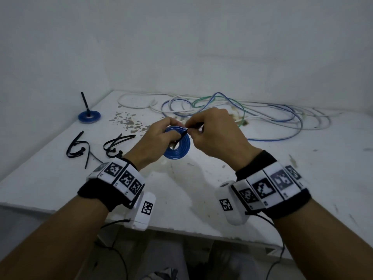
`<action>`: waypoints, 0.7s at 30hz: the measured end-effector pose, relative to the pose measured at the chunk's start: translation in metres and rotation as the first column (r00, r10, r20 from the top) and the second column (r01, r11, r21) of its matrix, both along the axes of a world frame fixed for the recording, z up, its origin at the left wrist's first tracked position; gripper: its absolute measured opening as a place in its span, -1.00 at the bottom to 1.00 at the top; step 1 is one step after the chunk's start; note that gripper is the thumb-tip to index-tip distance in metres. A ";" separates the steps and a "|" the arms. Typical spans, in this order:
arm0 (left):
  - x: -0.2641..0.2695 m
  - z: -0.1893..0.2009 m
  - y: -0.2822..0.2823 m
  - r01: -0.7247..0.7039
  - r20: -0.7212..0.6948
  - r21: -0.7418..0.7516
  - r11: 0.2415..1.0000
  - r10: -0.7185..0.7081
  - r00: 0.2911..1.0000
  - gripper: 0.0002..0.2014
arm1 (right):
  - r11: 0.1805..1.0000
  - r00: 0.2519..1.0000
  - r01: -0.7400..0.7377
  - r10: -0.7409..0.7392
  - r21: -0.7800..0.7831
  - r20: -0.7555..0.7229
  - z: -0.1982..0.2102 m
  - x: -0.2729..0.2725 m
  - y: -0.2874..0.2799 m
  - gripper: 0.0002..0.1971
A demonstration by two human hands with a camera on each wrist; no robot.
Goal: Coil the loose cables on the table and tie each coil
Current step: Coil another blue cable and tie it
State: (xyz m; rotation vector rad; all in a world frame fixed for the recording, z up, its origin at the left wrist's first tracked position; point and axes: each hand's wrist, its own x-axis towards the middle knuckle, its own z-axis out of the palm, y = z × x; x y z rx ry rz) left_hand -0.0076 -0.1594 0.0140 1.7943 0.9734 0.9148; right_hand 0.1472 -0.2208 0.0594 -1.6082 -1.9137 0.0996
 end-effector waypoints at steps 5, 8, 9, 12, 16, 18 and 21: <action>0.006 0.001 -0.006 0.068 -0.035 0.033 0.997 -0.067 0.997 -0.89 | 0.999 0.959 -0.011 -0.005 -0.054 -0.283 -0.010 0.015 0.011 -0.71; 0.007 0.004 -0.005 0.046 0.028 0.021 0.999 -0.047 0.999 -0.90 | 0.984 0.818 0.100 -0.164 -0.145 -0.551 -0.020 0.022 0.011 -0.67; 0.007 0.006 -0.004 0.040 0.057 0.007 0.999 -0.040 0.998 -0.89 | 0.962 0.759 0.106 -0.242 -0.252 -0.604 -0.023 0.023 0.009 -0.68; 0.009 0.009 -0.003 0.041 0.136 -0.022 0.999 -0.038 0.990 -0.89 | 0.745 0.683 -0.162 -0.389 -0.647 -0.619 -0.034 0.020 -0.001 -0.55; 0.014 0.008 -0.006 0.035 0.152 0.019 0.999 -0.037 0.988 -0.90 | 0.558 0.495 -0.527 -0.412 -0.642 -0.765 -0.044 0.008 -0.005 -0.58; 0.013 0.008 -0.005 0.028 0.161 0.030 0.999 -0.032 0.986 -0.91 | 0.625 0.305 -0.560 -0.454 -0.544 -0.837 -0.047 0.003 0.001 -0.70; 0.008 0.010 -0.005 0.026 0.173 0.010 1.000 -0.027 0.985 -0.94 | 0.760 0.074 -0.455 -0.487 -0.464 -0.870 -0.053 -0.002 0.012 -0.85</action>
